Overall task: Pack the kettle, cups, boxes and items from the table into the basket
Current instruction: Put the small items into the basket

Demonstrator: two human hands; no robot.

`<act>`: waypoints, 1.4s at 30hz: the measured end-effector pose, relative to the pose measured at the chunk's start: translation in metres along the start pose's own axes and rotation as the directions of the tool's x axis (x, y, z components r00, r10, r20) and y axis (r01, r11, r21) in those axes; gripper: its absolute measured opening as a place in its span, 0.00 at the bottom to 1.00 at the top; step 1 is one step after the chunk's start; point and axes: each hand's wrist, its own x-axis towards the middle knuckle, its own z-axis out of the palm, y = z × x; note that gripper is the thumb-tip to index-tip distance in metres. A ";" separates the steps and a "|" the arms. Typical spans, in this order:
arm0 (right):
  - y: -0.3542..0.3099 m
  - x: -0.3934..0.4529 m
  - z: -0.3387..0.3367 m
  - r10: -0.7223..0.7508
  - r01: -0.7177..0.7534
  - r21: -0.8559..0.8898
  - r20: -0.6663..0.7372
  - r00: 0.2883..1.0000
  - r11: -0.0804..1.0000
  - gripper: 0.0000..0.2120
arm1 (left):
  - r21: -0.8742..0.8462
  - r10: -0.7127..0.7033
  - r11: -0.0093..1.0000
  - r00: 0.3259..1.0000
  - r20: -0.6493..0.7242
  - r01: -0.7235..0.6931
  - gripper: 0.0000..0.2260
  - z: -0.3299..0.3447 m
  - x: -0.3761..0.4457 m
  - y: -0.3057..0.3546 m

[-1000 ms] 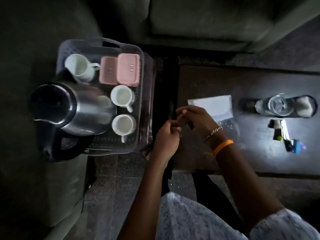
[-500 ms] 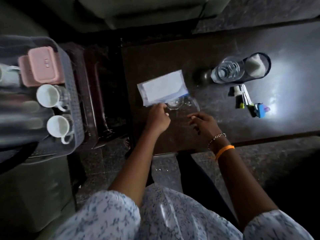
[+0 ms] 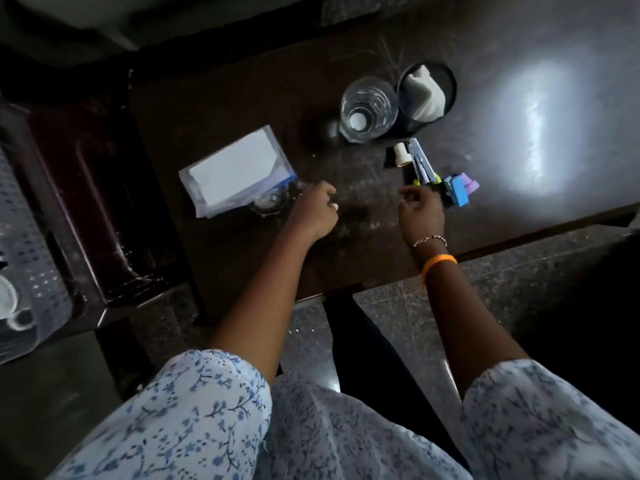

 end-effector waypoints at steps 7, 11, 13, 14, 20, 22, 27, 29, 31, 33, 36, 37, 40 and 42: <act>0.011 0.060 -0.013 -0.190 0.147 -0.379 -0.078 0.979 0.913 0.18 | 0.034 0.222 0.975 0.963 -0.154 -0.220 0.21 0.044 0.037 0.067; 0.015 0.085 -0.005 -0.179 0.190 -0.479 0.070 0.981 0.857 0.19 | 0.219 0.325 0.930 0.940 -0.108 -0.296 0.29 0.066 0.066 0.080; 0.016 0.088 -0.002 -0.191 0.204 -0.505 0.077 0.979 0.838 0.18 | 0.338 0.382 0.883 0.917 -0.114 -0.326 0.28 0.072 0.078 0.080; 0.017 0.088 -0.001 -0.202 0.212 -0.502 0.076 0.976 0.838 0.17 | 0.377 0.403 0.866 0.905 -0.138 -0.328 0.26 0.073 0.083 0.081; 0.012 0.077 0.004 -0.180 0.205 -0.375 0.101 0.978 0.904 0.18 | 0.320 0.375 0.901 0.898 -0.231 -0.293 0.17 0.063 0.080 0.076; 0.007 0.068 0.006 -0.149 0.179 -0.312 0.118 0.982 0.933 0.20 | 0.207 0.337 0.936 0.898 -0.285 -0.285 0.14 0.057 0.066 0.066; -0.011 0.028 0.020 0.066 -0.057 -0.072 0.134 0.989 0.996 0.15 | -0.139 0.187 0.953 0.881 -0.434 -0.270 0.15 0.030 0.013 0.024; -0.025 0.001 0.028 0.114 -0.116 0.000 0.150 0.982 0.993 0.17 | -0.208 0.131 0.940 0.846 -0.516 -0.272 0.14 0.014 -0.011 0.002; -0.039 -0.028 0.040 0.137 -0.146 0.047 0.158 0.978 0.988 0.17 | -0.313 0.055 0.910 0.827 -0.560 -0.272 0.12 -0.004 -0.034 -0.022; -0.056 -0.056 0.054 0.117 -0.131 0.077 0.167 0.979 0.988 0.20 | -0.427 -0.033 0.862 0.811 -0.584 -0.273 0.10 -0.025 -0.057 -0.048; -0.089 -0.098 0.080 0.033 -0.061 0.119 0.224 0.974 0.991 0.17 | -0.513 -0.133 0.811 0.767 -0.628 -0.279 0.10 -0.062 -0.091 -0.088; -0.102 -0.113 0.090 0.009 -0.044 0.140 0.246 0.969 0.989 0.16 | -0.531 -0.157 0.799 0.754 -0.638 -0.282 0.10 -0.075 -0.103 -0.101; -0.143 -0.155 0.121 -0.080 -0.001 0.232 0.339 0.937 0.973 0.17 | -0.578 -0.237 0.760 0.701 -0.673 -0.298 0.10 -0.117 -0.135 -0.142; -0.170 -0.181 0.140 -0.145 0.031 0.257 0.441 0.886 0.966 0.15 | -0.597 -0.295 0.738 0.646 -0.704 -0.313 0.11 -0.144 -0.156 -0.168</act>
